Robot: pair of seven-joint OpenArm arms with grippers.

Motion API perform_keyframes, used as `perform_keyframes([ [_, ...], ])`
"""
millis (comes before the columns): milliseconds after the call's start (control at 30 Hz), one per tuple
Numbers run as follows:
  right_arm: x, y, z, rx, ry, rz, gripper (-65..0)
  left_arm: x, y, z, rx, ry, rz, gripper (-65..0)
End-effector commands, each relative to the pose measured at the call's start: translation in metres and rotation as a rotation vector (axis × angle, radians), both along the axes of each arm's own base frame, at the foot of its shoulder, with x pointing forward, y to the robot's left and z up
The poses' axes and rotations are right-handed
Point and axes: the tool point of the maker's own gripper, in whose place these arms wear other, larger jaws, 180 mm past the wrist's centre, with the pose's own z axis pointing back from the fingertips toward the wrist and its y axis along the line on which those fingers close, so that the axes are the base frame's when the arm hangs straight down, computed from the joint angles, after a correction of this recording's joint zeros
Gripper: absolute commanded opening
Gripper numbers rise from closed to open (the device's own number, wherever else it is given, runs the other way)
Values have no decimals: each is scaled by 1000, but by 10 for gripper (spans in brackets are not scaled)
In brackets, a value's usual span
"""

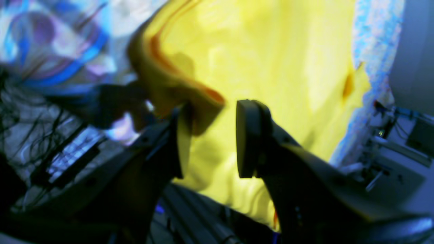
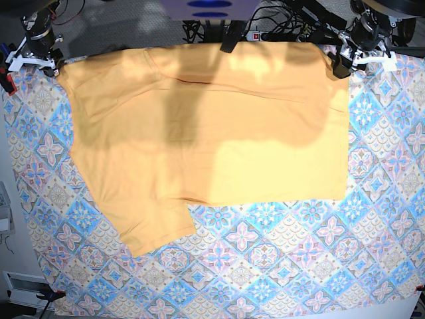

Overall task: Fold the T-shirt properly
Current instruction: 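Drag the shirt by its shoulders toward the robot with both grippers, then release the shoulders and move both grippers to the shirt's side edges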

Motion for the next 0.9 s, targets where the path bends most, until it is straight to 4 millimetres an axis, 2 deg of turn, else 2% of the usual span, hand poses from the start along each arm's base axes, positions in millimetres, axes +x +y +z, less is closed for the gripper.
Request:
perform_keyframes([
  [0, -3, -17, 13, -48, -17, -18, -512, -8, 3, 3, 7, 13, -5, -436],
  [200, -10, -29, 18, -68, -19, -53, -511, -28, 3, 1, -2, 51, -1, -436],
  [333, -9, -29, 20, -72, -23, -50, -512, -27, 4, 7, -32, 34, 13, -436],
  [467, -1, -29, 30, -93, -45, -33, -512, -21, 8, 14, -51, 3, 29, -436],
  [600, 2, -29, 34, -102, -55, -25, -512, -4, 15, 33, -15, -63, 26, -436],
  [667, 7, -27, 37, -105, -64, -15, -511, 16, 19, 45, 10, -123, 22, -436],
  [867, 63, 5, 53, -85, -122, 157, -508, 64, 33, 60, 132, -201, -44, -436],
])
